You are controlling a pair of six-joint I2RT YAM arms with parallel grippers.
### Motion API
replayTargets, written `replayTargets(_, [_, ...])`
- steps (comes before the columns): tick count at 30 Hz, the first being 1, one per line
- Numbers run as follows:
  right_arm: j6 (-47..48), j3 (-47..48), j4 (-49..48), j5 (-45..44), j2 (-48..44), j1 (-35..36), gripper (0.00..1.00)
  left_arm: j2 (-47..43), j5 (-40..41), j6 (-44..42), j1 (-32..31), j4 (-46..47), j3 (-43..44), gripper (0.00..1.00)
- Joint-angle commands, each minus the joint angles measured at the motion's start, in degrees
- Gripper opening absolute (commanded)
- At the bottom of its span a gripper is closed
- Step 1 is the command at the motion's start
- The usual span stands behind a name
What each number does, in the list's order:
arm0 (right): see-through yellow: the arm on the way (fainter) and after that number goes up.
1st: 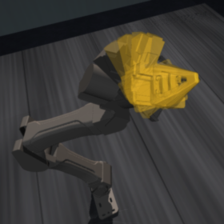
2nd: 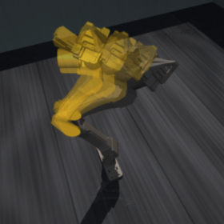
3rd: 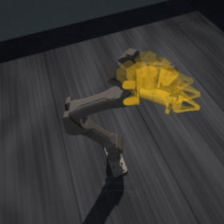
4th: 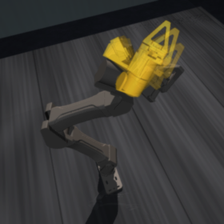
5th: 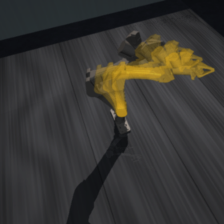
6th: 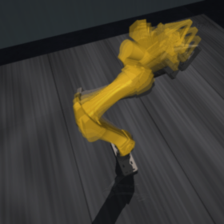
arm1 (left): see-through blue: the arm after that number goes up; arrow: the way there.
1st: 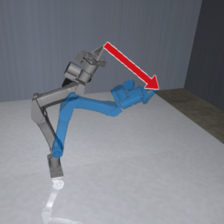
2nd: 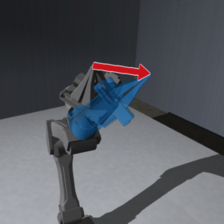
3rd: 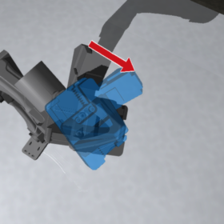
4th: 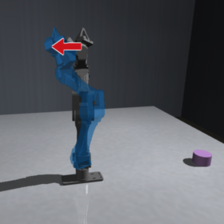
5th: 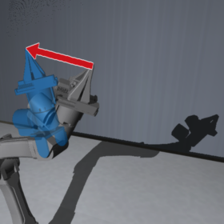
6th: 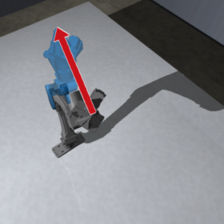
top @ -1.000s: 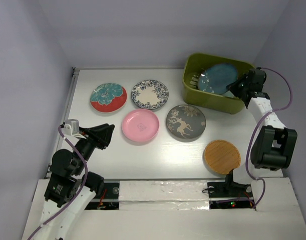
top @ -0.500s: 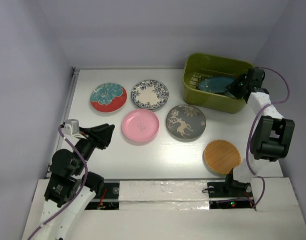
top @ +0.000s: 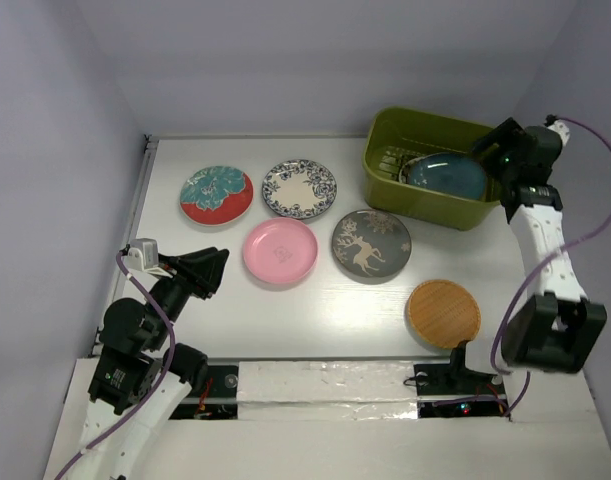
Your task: Place the plates into the plastic bin on the countertop
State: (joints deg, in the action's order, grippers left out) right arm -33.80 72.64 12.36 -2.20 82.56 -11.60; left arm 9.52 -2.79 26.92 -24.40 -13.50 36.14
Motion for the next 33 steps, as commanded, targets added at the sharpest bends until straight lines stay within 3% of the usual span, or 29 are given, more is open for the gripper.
replayTargets(1, [0.32, -2.41, -5.41, -1.15, -7.58, -0.27, 0.83, 0.24, -0.64, -0.02, -0.38, 2.86, 0.77, 0.33])
replayTargets(3, [-0.91, -4.95, -6.64, 1.05, -11.78, -0.27, 0.80, 0.24, -0.55, -0.02, -0.38, 2.77, 0.69, 0.33])
replayTargets(5, [-1.70, -10.57, -9.80, 2.97, -15.22, 2.01, 0.55, 0.41, -0.55, 0.06, -0.38, 2.77, 0.69, 0.33])
replayTargets(6, [-3.19, -15.38, -11.73, 4.55, -18.63, 4.80, 0.20, 0.59, -0.55, 0.07, -0.38, 2.77, 0.69, 0.33])
replayTargets(7, [-3.20, -17.60, -14.09, 4.57, -20.06, 6.83, 0.06, 0.68, -0.55, -0.02, -0.38, 2.77, 0.69, 0.33])
replayTargets(8, [-3.37, -19.71, -14.81, 5.09, -21.29, 9.37, 0.00, 0.76, -0.55, 0.06, -0.38, 2.86, 0.69, 0.33])
replayTargets(13, [-6.27, -30.97, -21.30, 0.46, -23.94, 30.98, 0.00, 1.47, -0.38, -0.02, -0.38, 2.69, 0.77, 0.33])
replayTargets(15, [-8.81, -33.96, -22.90, -2.63, -21.23, 41.36, 0.00, 1.64, -0.38, -0.02, -0.38, 2.69, 0.77, 0.33])
replayTargets(16, [-11.17, -34.14, -25.34, -5.94, -16.17, 50.18, 0.00, 2.08, -0.55, -0.02, -0.38, 2.77, 0.77, 0.33])
replayTargets(19, [-12.77, -31.53, -26.77, -8.25, -8.53, 56.64, 0.01, 2.35, -0.55, 0.07, -0.38, 2.69, 0.77, 0.33])
replayTargets(23, [-16.20, -27.91, -29.82, -10.02, 3.11, 60.11, 0.30, 2.35, -0.03, -0.02, -0.38, 2.51, 0.77, 0.33])
replayTargets(26, [-18.84, -27.04, -32.84, -10.10, 8.81, 60.11, 0.46, 2.17, -0.03, 0.15, -0.38, 2.42, 0.86, 0.33])
replayTargets(33, [-21.39, -23.42, -31.34, -13.27, 16.65, 60.11, 0.46, 2.26, -0.29, -0.02, -0.38, 2.60, 0.77, 0.33])
